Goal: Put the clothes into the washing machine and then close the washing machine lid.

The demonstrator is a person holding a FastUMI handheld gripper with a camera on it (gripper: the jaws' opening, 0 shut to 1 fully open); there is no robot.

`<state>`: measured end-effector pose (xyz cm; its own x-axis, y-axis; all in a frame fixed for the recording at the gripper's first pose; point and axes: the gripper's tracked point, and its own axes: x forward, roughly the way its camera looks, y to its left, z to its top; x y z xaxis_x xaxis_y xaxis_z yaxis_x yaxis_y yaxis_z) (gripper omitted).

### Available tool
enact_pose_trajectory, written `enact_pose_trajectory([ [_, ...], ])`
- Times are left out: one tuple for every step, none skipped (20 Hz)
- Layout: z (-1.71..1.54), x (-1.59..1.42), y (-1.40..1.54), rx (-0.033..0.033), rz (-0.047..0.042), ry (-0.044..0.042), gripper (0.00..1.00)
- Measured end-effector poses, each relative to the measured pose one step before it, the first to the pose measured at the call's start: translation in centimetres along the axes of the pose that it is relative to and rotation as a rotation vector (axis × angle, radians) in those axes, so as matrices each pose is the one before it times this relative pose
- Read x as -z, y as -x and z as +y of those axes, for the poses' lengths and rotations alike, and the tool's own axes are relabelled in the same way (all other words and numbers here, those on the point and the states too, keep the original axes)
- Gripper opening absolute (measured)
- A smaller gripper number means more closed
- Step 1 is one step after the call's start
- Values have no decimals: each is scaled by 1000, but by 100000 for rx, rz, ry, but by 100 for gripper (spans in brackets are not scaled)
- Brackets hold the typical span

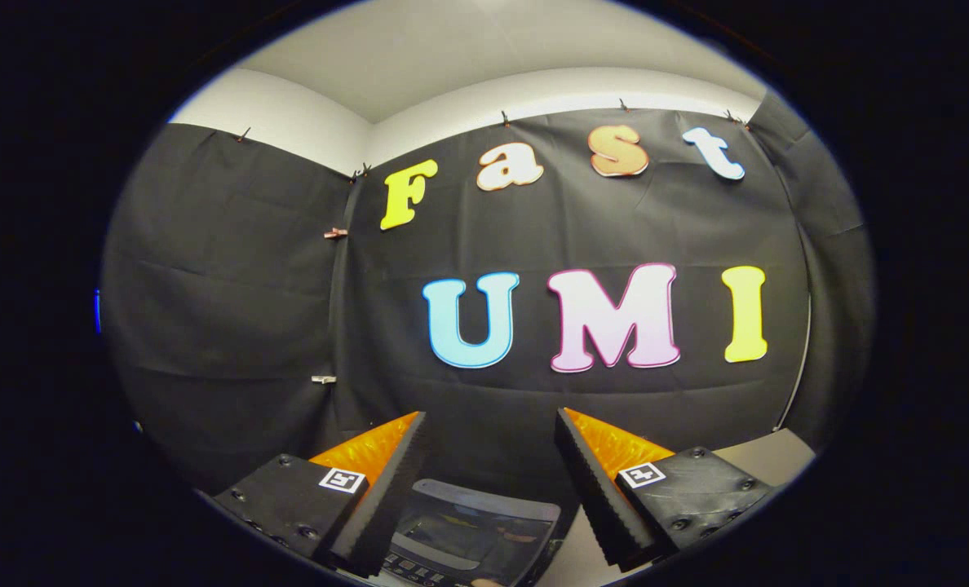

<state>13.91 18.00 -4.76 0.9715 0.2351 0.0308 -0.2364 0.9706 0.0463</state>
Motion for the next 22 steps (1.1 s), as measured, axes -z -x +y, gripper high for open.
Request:
enact_pose_trajectory([
  [-1026, -447, 943, 1571, -319, 410, 97],
  [-1034, -316, 1020, 1341, 131, 371, 97],
  [-1026, -564, 999, 1836, -424, 265, 97],
  [-1246, -459, 1014, 2203, -655, 528, 97],
  [-1092, -549, 963, 1637, -933, 547, 97],
  [-1064, -560, 1033, 1924, -1027, 493, 98],
  [-1166, -459, 1000, 2289, -743, 677, 98],
  [-1211, -301, 888, 2479, -261, 596, 98],
  [-868, -94, 794, 1641, 507, 967, 98],
  [-696, -51, 815, 1450, 657, 1594, 98],
  [-952, -49, 728, 1732, 368, 1939, 98],
  [-703, -208, 675, 1453, 48, 1323, 98],
  [-564, -149, 685, 996, -223, 510, 98],
  [-327, -163, 856, 521, -307, 156, 98],
  [-293, -263, 791, 515, -485, 227, 98],
  [-557, -188, 675, 1251, -604, 717, 98],
  [-460, -74, 628, 1197, -24, 901, 98],
  [-54, 77, 583, 444, 310, 904, 98],
  [-44, -133, 588, 289, 42, 746, 98],
  [-25, -146, 479, 377, -238, 433, 99],
  [-144, -219, 517, 474, -411, 255, 99],
  [-127, -176, 558, 436, -439, 155, 98],
])
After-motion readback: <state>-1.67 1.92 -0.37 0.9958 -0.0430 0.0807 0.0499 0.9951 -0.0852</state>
